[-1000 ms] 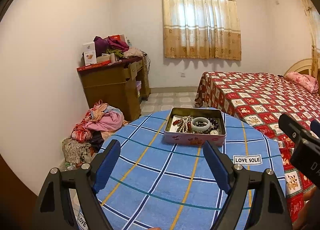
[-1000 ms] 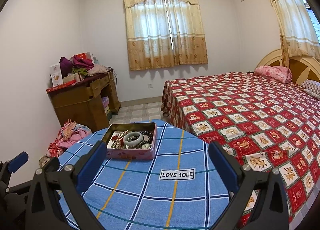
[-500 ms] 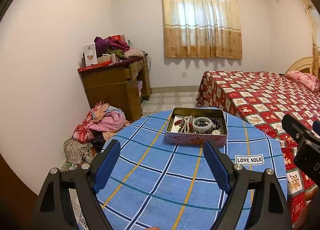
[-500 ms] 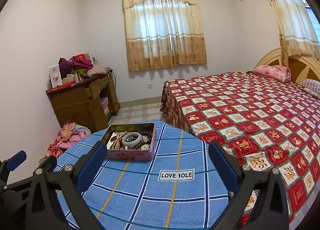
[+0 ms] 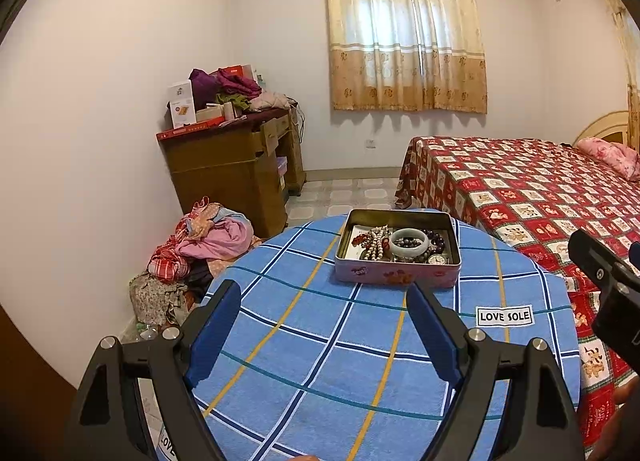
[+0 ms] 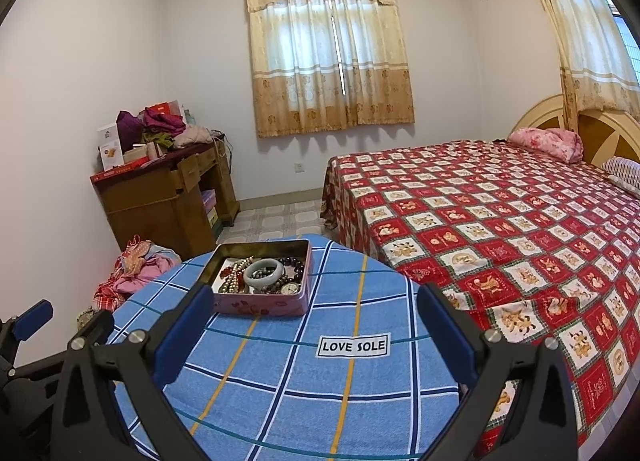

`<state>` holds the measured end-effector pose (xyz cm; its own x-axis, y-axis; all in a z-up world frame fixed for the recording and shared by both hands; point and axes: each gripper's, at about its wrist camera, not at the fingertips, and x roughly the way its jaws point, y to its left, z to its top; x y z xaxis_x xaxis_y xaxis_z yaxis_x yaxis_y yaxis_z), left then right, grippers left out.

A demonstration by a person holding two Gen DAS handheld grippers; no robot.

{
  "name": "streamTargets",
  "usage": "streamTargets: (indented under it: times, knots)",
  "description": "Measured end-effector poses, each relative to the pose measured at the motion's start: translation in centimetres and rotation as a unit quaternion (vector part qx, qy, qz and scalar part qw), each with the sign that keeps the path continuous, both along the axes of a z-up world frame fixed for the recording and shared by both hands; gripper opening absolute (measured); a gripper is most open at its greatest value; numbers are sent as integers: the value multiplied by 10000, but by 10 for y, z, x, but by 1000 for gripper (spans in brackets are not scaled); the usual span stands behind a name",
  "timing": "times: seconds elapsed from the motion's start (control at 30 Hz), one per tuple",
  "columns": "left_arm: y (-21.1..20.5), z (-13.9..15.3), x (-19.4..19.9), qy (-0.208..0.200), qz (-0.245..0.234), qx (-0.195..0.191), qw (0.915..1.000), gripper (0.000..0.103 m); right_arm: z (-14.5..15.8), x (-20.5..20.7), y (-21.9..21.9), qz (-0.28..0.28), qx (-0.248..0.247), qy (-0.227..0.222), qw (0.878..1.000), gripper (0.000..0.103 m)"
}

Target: Organize jewelry

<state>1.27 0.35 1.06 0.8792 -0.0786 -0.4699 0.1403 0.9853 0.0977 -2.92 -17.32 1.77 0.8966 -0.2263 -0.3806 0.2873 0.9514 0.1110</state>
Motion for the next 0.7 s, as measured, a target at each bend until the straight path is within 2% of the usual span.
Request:
streamTargets:
  times: [0.43,0.7]
  knots:
    - [0,1,1,-140,200,117,9996,85,-2,3,-3,-33,26,13,10000,103]
    - [1,4,1,-414,351,216,9983,85,-2,3,-4,-24,18,17,10000,103]
